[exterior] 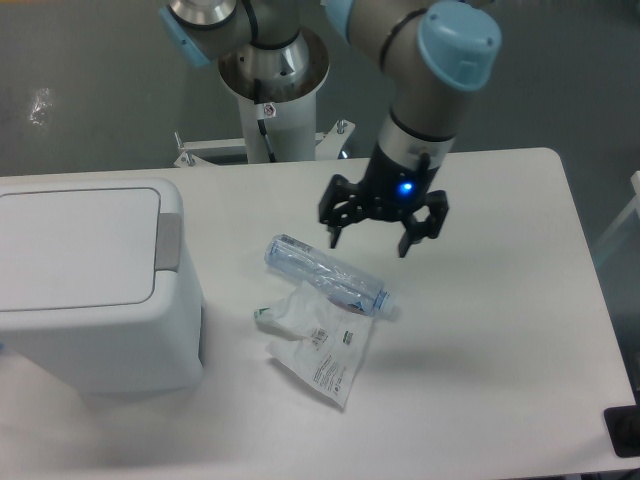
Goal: Open the trash can
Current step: 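Move the open gripper across the table toward the white trash can, then bring the gripper down beside the trash can lid's edge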
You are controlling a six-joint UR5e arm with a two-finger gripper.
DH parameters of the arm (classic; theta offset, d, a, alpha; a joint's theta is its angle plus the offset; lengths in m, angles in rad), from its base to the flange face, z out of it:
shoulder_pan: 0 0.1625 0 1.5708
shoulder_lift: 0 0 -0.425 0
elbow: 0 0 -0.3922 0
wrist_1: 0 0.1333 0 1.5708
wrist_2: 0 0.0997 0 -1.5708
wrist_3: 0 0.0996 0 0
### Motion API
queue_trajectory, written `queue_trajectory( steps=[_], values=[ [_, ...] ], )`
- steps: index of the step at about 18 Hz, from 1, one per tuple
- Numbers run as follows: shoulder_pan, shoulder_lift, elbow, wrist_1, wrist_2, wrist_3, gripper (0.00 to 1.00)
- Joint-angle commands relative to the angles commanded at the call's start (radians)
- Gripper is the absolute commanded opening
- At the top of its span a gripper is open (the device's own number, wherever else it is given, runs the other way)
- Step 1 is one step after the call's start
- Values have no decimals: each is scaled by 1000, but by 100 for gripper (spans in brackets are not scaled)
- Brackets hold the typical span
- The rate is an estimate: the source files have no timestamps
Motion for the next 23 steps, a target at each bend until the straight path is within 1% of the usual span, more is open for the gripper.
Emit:
queue_trajectory(
  steps=[2,4,9,11,14,17,19,23],
  values=[
    [-2,-2,3,32,-2,-38,100],
    [-31,0,3,58,-2,-80,100],
    [-69,8,12,69,-9,-150,100],
    [-93,11,15,77,-34,-178,100],
    [-120,38,6,75,-68,-193,100],
    [-124,64,-2,74,-83,-195,100],
    [-126,67,-3,74,-95,-207,100],
    [-152,60,-20,75,-88,-221,100]
  ],
)
